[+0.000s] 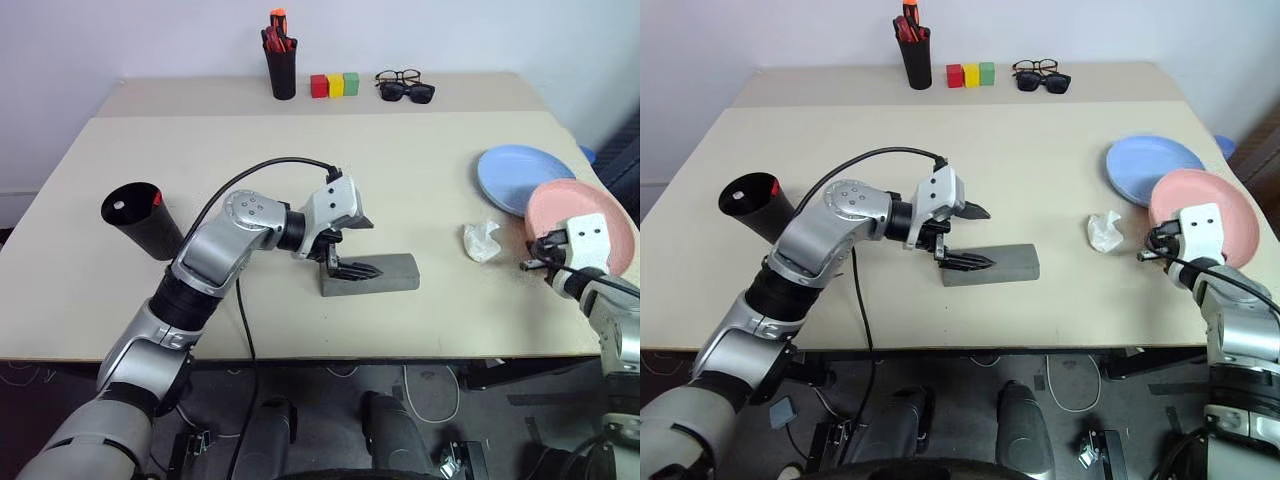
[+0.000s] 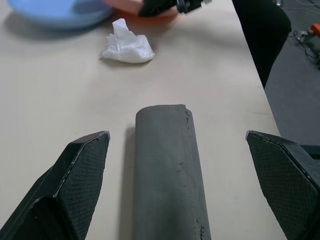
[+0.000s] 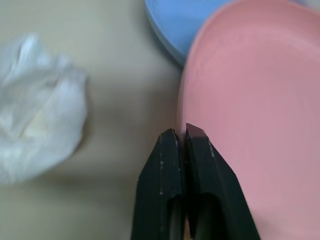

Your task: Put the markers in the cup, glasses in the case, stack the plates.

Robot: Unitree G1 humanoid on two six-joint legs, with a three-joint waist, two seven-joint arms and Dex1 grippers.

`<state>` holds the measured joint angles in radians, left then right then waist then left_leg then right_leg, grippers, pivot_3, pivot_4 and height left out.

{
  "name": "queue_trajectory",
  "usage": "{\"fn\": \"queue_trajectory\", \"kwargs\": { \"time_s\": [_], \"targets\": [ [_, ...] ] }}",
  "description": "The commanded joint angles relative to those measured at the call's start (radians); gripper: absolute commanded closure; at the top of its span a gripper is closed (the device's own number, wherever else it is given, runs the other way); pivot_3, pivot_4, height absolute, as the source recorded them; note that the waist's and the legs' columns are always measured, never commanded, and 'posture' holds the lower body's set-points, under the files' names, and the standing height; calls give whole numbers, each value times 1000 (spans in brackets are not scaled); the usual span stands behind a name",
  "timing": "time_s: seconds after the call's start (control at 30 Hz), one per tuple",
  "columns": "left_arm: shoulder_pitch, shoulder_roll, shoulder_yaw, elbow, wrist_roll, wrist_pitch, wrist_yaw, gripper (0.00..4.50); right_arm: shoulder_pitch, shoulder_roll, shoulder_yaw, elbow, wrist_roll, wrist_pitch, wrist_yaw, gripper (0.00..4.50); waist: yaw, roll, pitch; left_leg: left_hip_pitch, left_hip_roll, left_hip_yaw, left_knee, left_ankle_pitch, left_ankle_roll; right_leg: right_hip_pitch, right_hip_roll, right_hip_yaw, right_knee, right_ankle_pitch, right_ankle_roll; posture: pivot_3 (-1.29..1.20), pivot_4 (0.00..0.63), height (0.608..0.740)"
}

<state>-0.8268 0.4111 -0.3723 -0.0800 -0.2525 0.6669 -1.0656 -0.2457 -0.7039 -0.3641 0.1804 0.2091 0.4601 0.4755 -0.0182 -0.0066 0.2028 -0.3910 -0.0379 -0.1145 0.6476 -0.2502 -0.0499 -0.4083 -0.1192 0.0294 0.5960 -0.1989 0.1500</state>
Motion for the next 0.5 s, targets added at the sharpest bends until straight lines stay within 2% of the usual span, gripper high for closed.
{"fn": "queue_trajectory", "kwargs": {
  "time_s": [0.03, 0.23, 0.5],
  "targets": [
    [-2, 4, 21, -37, -14, 2, 6, 0, 1, -6, 8, 3, -14, -18, -8, 4448, 0, 0, 0, 0, 0, 0, 0, 0, 0, 0, 0, 0, 0, 0, 0, 0, 150, 740],
    [-1, 1, 20, -39, -16, 4, 10, 0, 14, -21, 13, -37, -37, -22, -23, 4448, 1, 0, 0, 0, 0, 0, 0, 0, 0, 0, 0, 0, 0, 0, 0, 0, 150, 740],
    [-1, -11, 13, -35, -13, 1, 15, 0, -25, -132, 72, -74, -124, -91, 15, 4448, -1, 0, 0, 0, 0, 0, 0, 0, 0, 0, 0, 0, 0, 0, 0, 0, 150, 740]
  ]
}}
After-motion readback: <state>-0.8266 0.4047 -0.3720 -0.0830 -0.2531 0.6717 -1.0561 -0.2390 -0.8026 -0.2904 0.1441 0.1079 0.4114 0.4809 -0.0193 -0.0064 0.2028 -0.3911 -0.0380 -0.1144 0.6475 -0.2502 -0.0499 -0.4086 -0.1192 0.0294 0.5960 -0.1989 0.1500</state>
